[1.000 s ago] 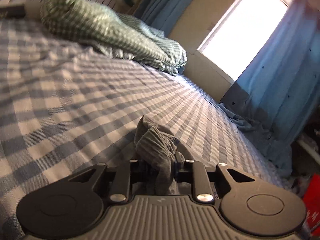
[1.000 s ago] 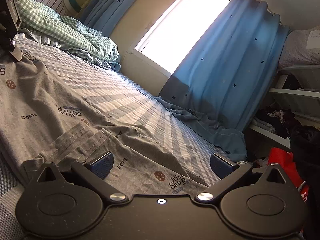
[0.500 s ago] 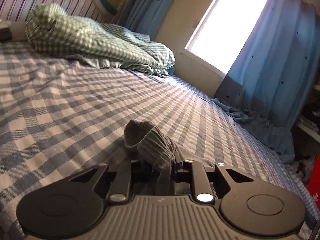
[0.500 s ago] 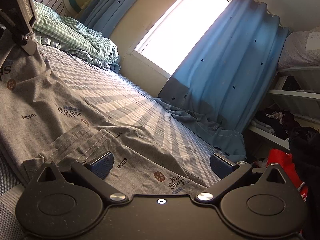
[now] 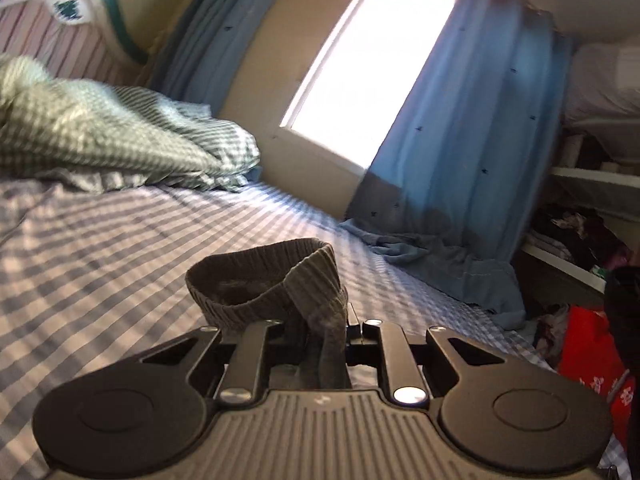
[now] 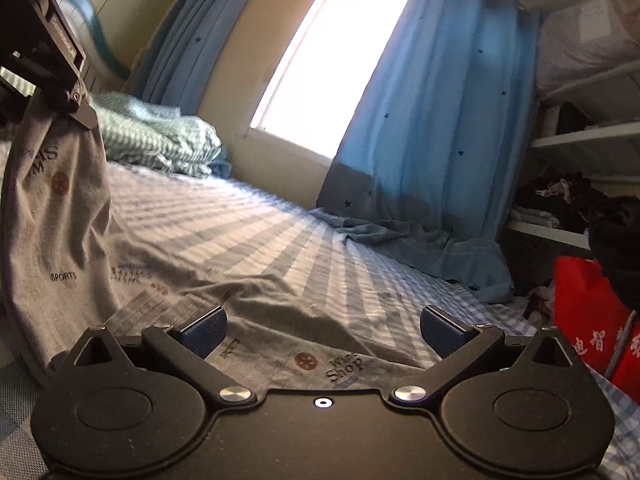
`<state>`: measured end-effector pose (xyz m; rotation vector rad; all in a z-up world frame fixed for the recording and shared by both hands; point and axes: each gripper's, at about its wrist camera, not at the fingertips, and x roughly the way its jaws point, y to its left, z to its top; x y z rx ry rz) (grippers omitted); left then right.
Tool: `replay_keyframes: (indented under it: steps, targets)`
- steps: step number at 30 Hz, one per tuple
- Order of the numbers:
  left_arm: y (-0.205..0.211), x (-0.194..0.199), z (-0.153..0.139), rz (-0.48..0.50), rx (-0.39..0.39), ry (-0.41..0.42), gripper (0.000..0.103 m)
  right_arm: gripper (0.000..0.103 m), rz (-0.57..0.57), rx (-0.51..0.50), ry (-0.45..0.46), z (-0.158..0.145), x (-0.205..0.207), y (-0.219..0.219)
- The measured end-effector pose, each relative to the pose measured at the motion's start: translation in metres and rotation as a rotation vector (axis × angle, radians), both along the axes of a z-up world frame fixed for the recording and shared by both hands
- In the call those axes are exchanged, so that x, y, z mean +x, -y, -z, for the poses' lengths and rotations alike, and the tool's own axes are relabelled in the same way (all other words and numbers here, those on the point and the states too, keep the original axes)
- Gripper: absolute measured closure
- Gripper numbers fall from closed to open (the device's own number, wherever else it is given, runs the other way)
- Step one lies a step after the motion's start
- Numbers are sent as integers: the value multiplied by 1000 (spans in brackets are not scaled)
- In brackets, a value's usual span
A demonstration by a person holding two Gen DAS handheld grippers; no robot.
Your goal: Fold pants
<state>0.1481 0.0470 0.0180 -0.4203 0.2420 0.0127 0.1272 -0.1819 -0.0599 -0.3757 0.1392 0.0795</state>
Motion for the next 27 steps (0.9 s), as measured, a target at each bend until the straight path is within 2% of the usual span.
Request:
replay_keyframes:
  steps: [6, 10, 13, 16, 18, 19, 20, 21, 22, 23, 26, 27]
  targets:
    - [99, 25, -38, 243, 176, 74, 86, 1, 137, -28, 71, -2, -29, 60]
    - [187, 28, -39, 448, 309, 86, 86, 1, 240, -94, 75, 3, -44, 109]
    - [253, 29, -19, 585, 437, 32, 86, 1, 354, -132, 76, 9, -50, 150]
    - [309, 29, 21, 689, 587, -56, 86, 1, 452, -150, 66, 17, -56, 186]
    - [334, 25, 50, 743, 681, -126, 83, 1, 511, -148, 47, 25, -60, 206]
    - [340, 22, 59, 759, 703, -148, 81, 1, 531, -138, 36, 27, -63, 214]
    - [344, 17, 67, 765, 720, -161, 75, 1, 547, -126, 25, 30, -65, 222]
    - [344, 12, 71, 770, 723, -162, 64, 1, 562, -111, 13, 32, -68, 230]
    - [339, 7, 72, 776, 705, -156, 58, 1, 570, -102, 6, 34, -70, 234]
    - [335, 3, 71, 781, 679, -150, 48, 1, 576, -94, 0, 35, -72, 238]
    - [307, -6, 55, 780, 561, -148, 36, 1, 583, -68, -15, 38, -70, 240]
    - [294, -6, 44, 771, 517, -148, 29, 1, 579, -59, -17, 37, -69, 237]
